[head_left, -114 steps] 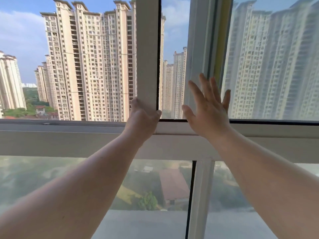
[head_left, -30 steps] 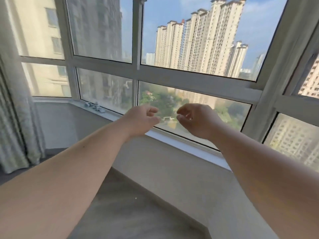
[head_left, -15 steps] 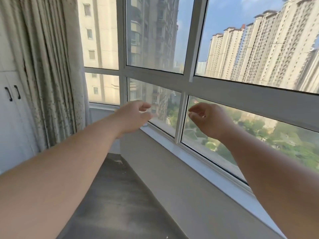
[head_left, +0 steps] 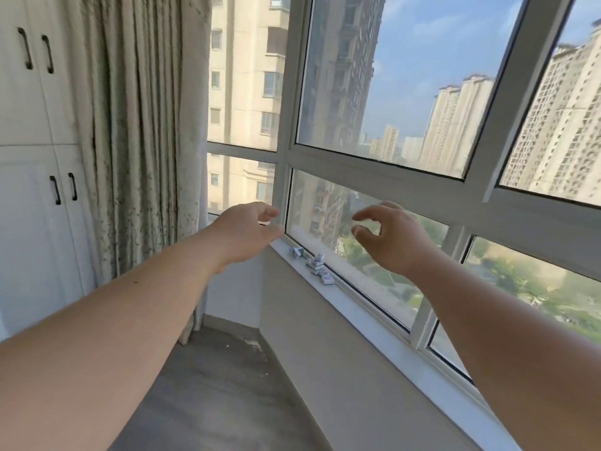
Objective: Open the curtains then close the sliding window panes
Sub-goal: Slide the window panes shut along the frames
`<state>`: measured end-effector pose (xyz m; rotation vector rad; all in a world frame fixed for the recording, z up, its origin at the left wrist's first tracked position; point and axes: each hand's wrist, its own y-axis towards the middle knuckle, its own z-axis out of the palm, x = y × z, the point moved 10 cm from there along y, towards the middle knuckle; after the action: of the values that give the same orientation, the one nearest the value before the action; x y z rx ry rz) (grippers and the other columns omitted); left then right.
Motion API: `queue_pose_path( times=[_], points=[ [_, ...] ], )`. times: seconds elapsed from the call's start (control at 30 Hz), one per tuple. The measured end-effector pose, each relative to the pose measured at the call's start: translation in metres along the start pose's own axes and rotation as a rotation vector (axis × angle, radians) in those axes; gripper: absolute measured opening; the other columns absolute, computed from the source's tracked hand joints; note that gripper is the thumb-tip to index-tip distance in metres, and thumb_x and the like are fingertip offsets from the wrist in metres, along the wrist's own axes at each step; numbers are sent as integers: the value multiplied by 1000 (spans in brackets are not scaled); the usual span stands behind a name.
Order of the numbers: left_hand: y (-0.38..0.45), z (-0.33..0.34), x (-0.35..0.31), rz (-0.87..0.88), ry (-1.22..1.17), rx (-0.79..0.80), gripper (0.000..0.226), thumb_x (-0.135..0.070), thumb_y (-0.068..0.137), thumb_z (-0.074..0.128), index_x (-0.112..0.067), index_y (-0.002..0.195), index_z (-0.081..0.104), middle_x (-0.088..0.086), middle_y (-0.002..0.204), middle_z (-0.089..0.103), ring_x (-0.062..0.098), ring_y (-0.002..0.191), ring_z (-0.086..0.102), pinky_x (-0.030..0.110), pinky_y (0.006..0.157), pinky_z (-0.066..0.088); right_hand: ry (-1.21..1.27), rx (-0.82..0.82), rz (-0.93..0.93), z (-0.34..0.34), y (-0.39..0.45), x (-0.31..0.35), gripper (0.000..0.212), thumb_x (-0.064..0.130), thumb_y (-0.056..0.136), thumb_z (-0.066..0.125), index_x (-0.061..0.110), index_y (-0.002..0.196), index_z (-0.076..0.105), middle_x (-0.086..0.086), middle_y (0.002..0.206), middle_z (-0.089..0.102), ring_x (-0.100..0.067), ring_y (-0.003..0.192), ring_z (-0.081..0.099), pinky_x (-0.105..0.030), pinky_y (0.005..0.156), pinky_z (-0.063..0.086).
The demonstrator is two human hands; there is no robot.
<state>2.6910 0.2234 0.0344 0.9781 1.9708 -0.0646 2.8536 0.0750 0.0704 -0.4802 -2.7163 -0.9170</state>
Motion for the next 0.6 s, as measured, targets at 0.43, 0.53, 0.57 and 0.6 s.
queue_pose_path(
  times=[0.43,0.53,0.57,0.6],
  points=[
    [232,32,28,159,22,99,41,-38,84,55,-32,124,50,0,132,49,14,97,55,32,81,44,-196,-133,196,40,148,-84,36,34,89,56,21,123,57,-2,133,49,-23,124,43,-38,103,34],
    [291,54,21,208,44,82,43,-40,83,54,-33,125,48,4,131,50,17,105,52,32,81,43,-223,-194,172,43,190,-116,41,35,89,55,22,127,53,-1,137,45,-22,129,39,-40,105,31],
    [308,61,20,209,41,78,44,-41,82,54,-34,125,47,4,127,51,15,97,52,31,75,43,-222,-215,160,44,203,-126,42,35,89,55,22,129,51,-1,138,44,-21,130,37,-40,107,29],
    [326,70,17,209,34,82,44,-42,82,54,-36,125,46,3,121,52,12,87,52,29,67,44,-221,-231,148,45,217,-136,44,34,89,55,22,130,50,0,140,42,-21,131,35,-40,108,26]
  ],
)
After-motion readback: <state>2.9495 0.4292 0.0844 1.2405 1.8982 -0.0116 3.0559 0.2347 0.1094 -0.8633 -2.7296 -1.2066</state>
